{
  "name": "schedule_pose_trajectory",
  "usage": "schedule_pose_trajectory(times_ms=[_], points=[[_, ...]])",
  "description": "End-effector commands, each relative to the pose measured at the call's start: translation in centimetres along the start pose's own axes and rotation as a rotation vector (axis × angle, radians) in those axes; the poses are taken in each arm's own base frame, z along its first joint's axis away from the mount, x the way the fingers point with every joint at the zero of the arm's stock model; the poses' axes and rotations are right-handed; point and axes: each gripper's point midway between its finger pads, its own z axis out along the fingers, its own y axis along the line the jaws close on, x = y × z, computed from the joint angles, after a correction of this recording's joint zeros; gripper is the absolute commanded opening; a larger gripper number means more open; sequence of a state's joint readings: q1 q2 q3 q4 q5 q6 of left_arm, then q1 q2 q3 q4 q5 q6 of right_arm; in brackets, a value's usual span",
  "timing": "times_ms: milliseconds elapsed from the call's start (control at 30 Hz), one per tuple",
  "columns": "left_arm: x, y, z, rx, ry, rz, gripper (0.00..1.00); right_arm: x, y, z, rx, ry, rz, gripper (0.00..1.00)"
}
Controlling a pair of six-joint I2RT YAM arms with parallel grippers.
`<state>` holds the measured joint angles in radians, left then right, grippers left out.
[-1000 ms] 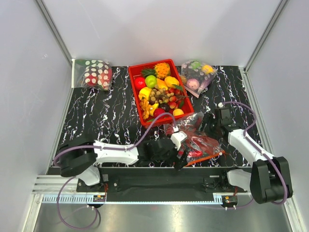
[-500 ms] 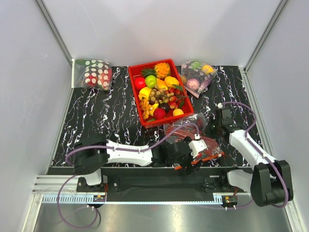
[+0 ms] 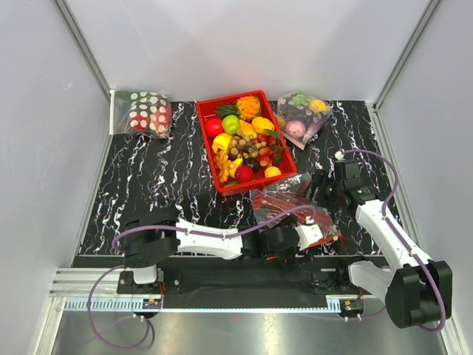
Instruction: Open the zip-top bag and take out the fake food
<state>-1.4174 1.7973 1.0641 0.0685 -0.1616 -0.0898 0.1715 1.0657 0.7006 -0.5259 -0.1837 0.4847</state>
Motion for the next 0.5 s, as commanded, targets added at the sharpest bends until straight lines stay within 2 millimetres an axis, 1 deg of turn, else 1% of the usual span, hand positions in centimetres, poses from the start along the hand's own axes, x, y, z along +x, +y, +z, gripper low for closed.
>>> schedule_pose_trajectory(times_ms=[0, 33, 100, 133, 167, 200, 233, 267, 300, 333, 400, 467], points=[[-2.3, 1.2, -1.0, -0.073, -0.08, -0.025, 0.99, -0.5, -1.2, -0.9, 0.076, -0.016, -0.032, 0.89], [-2.1, 1.4, -1.8, -0.078, -0.086, -0.04, 0.99, -0.5, -1.0, -0.9, 0.066, -0.016, -0.028, 0.99], [-1.9, 1.7, -2.5, -0.09, -0.097, -0.056, 0.99, -0.4, -1.7, -0.6, 0.107, -0.001, -0.012, 1.0], [-2.6, 1.8, -3.3, -0.088, -0.12, -0.074, 0.99, -0.3, -2.1, -0.4, 0.125, 0.005, -0.005, 1.0], [-1.8, 2.1, -3.6, -0.094, -0.113, -0.082, 0.99, -0.2, -2.3, 0.0, 0.128, 0.018, 0.002, 1.0], [-1.8, 2.2, -3.9, -0.095, -0.119, -0.093, 0.99, 0.0, -2.3, 0.2, 0.125, 0.029, 0.003, 1.0], [-2.2, 2.4, -4.7, -0.094, -0.14, -0.111, 0.99, 0.4, -2.4, 0.5, 0.122, 0.044, 0.01, 1.0], [-1.3, 2.6, -4.8, -0.098, -0.129, -0.114, 0.99, 0.6, -2.5, 0.9, 0.127, 0.058, 0.016, 1.0], [-1.2, 2.8, -5.2, -0.104, -0.133, -0.119, 0.99, 0.6, -2.5, 0.9, 0.129, 0.063, 0.017, 1.0], [-1.6, 3.1, -5.8, -0.11, -0.148, -0.126, 0.99, 0.6, -2.6, 1.0, 0.134, 0.064, 0.025, 1.0], [-1.0, 3.5, -6.3, -0.127, -0.141, -0.13, 0.99, 0.8, -2.5, 1.2, 0.129, 0.067, 0.036, 1.0], [-1.2, 3.9, -7.0, -0.139, -0.153, -0.141, 0.99, 1.9, -2.2, 1.7, 0.096, 0.11, 0.061, 1.0]])
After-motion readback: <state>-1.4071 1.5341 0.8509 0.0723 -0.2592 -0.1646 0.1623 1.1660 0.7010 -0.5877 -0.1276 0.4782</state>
